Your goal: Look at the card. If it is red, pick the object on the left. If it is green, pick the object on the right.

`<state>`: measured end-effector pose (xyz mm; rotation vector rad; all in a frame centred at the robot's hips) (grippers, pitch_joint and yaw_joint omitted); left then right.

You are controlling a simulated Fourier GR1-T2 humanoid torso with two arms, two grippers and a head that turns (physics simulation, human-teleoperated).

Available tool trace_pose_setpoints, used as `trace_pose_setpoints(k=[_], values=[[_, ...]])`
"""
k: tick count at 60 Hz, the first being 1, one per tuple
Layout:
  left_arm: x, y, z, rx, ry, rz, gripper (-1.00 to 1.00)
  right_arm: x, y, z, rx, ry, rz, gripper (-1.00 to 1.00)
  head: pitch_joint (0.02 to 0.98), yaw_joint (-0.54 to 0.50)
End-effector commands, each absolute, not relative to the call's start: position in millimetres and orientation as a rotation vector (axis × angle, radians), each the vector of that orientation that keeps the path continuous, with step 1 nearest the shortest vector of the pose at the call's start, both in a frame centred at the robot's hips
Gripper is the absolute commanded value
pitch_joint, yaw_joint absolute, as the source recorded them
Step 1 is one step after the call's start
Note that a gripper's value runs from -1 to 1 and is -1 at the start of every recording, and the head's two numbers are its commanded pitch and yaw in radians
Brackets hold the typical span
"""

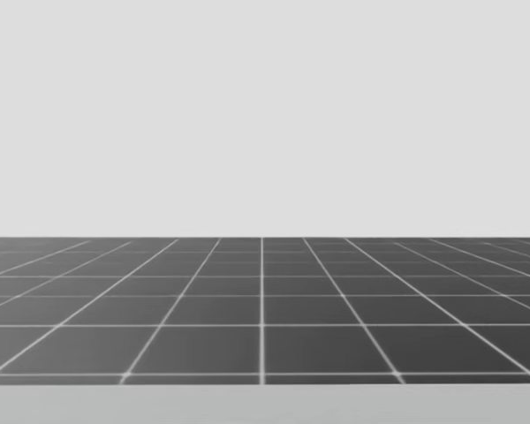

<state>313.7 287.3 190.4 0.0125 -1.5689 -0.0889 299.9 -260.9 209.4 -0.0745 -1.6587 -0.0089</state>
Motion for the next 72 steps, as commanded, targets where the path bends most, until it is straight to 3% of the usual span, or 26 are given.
trace_pose_setpoints(k=[1,13,57,72], values=[[313.9,287.7,190.1,0.013,-1.569,-0.089,-1.00,299.3,-261.4,209.9,-0.091,-1.674,-0.039,-1.00,0.082,-0.01],[313.9,287.9,189.6,0.016,-1.568,-0.093,-1.00,301.4,-261.9,209.9,-0.084,-1.661,-0.019,-1.00,0.132,-0.01],[314.1,287.3,189.0,0.019,-1.572,-0.108,-1.00,303.8,-264.8,212.1,-0.100,-1.663,-0.061,-1.00,0.683,-0.05],[314.0,288.3,190.5,0.017,-1.580,-0.109,-1.00,304.1,-265.6,213.1,-0.098,-1.663,-0.069,-1.00,0.806,-0.05]])
